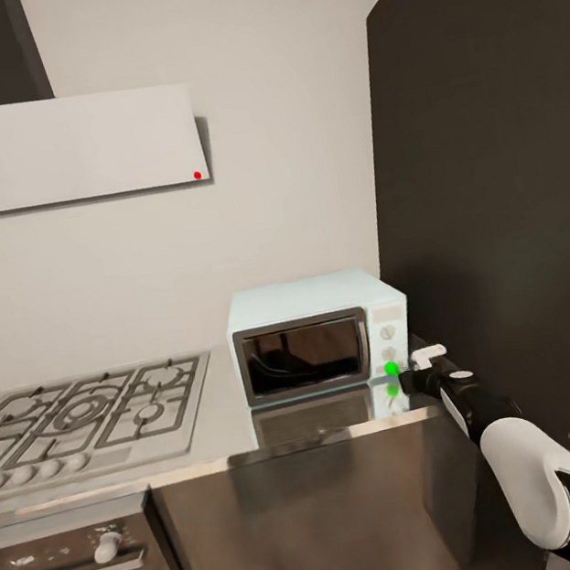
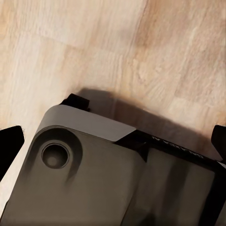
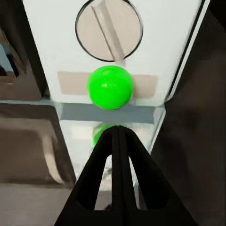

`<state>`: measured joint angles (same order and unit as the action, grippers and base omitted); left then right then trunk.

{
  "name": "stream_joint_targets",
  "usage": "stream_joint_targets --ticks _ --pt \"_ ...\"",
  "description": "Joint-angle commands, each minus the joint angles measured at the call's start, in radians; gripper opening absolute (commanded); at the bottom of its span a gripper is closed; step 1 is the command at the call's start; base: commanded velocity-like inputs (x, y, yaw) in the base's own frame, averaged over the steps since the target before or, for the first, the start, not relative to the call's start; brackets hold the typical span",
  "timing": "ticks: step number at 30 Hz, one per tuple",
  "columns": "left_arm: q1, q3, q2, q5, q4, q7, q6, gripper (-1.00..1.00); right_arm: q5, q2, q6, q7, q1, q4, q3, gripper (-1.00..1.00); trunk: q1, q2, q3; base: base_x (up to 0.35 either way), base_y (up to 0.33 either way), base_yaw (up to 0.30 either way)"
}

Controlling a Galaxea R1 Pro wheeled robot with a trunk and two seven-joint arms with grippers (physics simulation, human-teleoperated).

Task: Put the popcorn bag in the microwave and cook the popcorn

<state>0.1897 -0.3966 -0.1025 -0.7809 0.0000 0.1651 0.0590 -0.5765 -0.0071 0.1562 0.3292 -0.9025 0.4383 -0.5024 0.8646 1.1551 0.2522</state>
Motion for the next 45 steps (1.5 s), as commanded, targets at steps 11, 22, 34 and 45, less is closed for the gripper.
stream_joint_targets --ticks 11,22,34,45 --pt "0.001 -0.009 -0.003 -0.008 0.0 0.004 0.002 1.0 -0.013 0.007 0.134 0.025 -0.001 0.072 0.002 -1.0 -0.001 0.001 0.001 -0.345 0.073 0.0" --pt "0.001 -0.008 -0.002 -0.008 0.0 0.003 0.002 1.0 -0.047 -0.027 0.308 0.085 0.0 -0.155 0.001 -1.0 -0.001 0.001 0.001 -0.319 0.029 0.0" --pt "0.001 -0.013 0.007 0.004 0.0 0.002 -0.002 1.0 -0.044 -0.052 -0.305 -0.162 0.738 -0.47 -0.001 -1.0 -0.001 0.001 0.001 -0.026 0.0 0.0" --pt "-0.001 -0.012 0.052 0.005 -0.006 0.002 0.002 1.0 -0.043 -0.043 -0.297 -0.159 0.735 -0.47 0.001 -1.0 -0.001 0.001 0.001 0.0 0.0 0.0"
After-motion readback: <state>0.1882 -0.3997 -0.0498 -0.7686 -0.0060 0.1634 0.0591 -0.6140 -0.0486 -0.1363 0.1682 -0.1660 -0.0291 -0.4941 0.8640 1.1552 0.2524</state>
